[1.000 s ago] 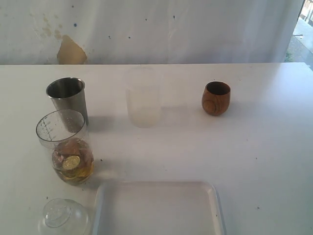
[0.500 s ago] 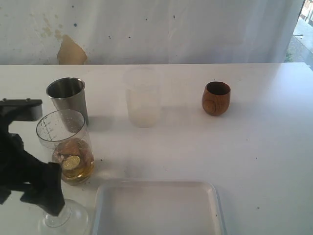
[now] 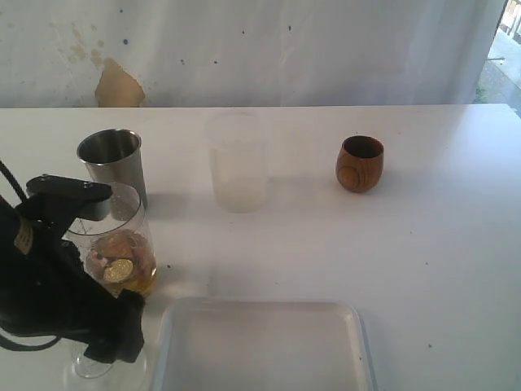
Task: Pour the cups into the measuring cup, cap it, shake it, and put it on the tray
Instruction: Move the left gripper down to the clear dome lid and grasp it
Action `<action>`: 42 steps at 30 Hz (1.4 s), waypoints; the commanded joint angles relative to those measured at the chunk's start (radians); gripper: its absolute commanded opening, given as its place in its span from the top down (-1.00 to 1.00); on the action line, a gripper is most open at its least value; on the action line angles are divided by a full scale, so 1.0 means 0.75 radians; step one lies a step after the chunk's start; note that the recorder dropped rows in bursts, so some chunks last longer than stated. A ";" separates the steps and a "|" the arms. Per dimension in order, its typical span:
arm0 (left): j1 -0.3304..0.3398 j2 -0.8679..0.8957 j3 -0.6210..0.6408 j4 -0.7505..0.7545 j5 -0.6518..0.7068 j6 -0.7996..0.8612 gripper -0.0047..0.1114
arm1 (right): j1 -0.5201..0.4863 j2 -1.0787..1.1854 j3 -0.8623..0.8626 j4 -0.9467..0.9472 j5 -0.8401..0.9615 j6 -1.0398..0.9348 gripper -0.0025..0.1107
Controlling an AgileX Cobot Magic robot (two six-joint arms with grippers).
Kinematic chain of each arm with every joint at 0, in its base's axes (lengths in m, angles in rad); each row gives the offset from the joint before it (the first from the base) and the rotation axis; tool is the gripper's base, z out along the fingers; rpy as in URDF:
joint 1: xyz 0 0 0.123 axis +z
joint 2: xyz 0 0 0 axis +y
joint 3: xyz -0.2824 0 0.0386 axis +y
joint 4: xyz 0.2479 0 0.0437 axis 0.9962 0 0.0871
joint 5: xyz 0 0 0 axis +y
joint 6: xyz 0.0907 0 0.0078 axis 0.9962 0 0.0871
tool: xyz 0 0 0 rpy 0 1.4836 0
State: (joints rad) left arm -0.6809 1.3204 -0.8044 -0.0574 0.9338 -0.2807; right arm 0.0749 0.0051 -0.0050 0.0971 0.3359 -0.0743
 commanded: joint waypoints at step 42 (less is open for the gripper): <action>-0.010 0.133 0.111 0.054 -0.179 -0.015 -0.19 | -0.007 -0.007 0.007 -0.001 -0.001 0.000 0.96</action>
State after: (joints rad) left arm -0.6872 1.4217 -0.7365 -0.0384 0.8203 -0.2889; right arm 0.0749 0.0051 -0.0050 0.0971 0.3359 -0.0743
